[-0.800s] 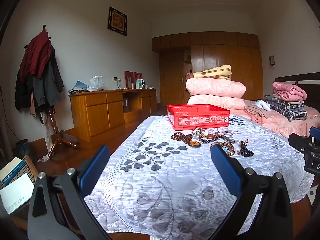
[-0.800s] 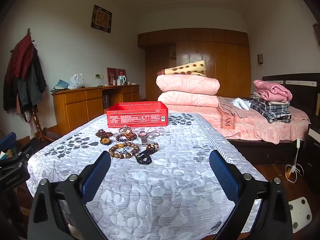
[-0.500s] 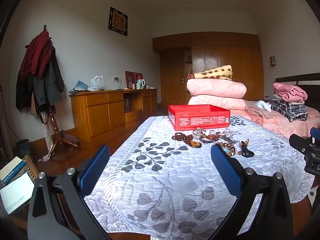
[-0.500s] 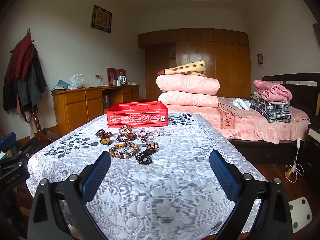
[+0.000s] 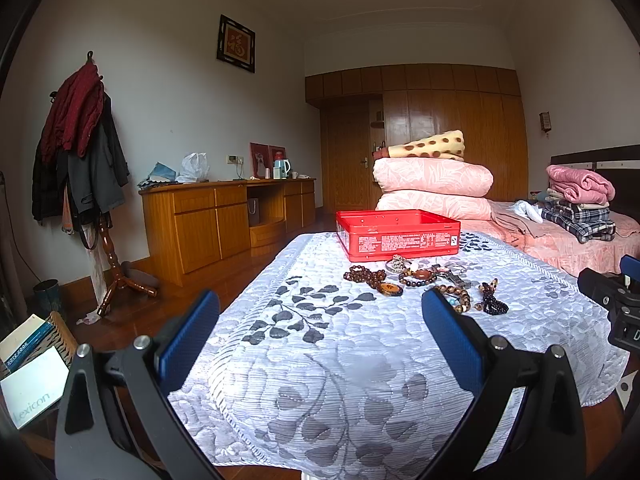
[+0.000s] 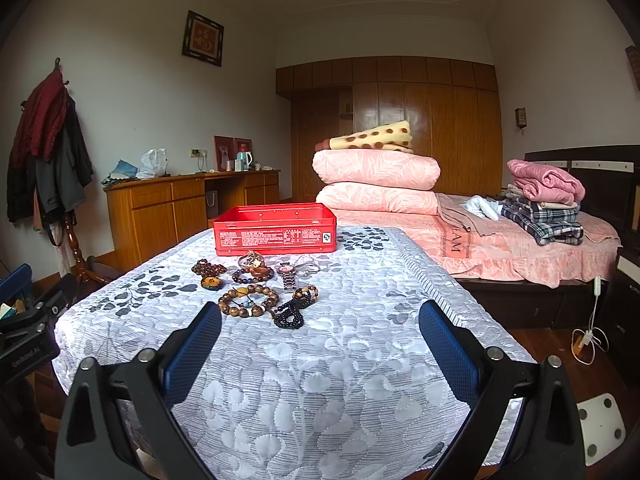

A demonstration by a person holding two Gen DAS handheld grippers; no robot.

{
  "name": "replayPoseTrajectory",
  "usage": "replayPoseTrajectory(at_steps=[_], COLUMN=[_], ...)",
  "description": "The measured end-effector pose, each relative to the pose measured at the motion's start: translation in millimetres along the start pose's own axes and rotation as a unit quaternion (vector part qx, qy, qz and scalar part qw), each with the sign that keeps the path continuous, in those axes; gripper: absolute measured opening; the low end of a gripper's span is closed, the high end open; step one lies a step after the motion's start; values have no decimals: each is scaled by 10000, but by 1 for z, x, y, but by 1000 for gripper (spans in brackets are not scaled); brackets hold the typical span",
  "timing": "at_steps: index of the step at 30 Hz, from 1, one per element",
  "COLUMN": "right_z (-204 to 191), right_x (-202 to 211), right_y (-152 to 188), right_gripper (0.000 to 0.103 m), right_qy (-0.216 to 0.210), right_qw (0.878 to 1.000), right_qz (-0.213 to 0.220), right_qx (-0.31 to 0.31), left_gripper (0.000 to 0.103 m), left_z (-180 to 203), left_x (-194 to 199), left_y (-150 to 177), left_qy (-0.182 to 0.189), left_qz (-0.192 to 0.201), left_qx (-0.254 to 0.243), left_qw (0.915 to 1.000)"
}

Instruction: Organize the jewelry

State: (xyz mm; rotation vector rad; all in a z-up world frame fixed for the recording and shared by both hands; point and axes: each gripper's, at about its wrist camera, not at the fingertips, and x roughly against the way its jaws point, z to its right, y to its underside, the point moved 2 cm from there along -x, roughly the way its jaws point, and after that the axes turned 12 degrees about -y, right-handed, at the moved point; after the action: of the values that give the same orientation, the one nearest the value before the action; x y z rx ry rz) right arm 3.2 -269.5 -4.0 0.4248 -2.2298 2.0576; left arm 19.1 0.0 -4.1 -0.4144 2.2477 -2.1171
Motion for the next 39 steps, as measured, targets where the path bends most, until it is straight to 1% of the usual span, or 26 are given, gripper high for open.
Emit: replayPoseTrajectory(at_steps=[7,19,22,39], right_z=[0,0,0,0], right_x=[0,-1,-1,-2], right_y=[0,0,0,0], right_gripper=[97,97,97,97], right_qy=[-2,-2,-3,-3], right_qw=[10000,10000,10000,10000], right_qz=[1,5,4,-1], right_qx=[-4,-3,-3,-6], left_gripper=[98,98,98,98], left_z=[-5,-3,3,2], left_x=[-6,-4,-5,-5], left_y=[-4,-3,-1,-3], left_qy=[0,-1,3,-7], left_qz=[-17,0,-5,2], left_qx=[15,12,12,12], left_qw=[10000,10000,10000,10000])
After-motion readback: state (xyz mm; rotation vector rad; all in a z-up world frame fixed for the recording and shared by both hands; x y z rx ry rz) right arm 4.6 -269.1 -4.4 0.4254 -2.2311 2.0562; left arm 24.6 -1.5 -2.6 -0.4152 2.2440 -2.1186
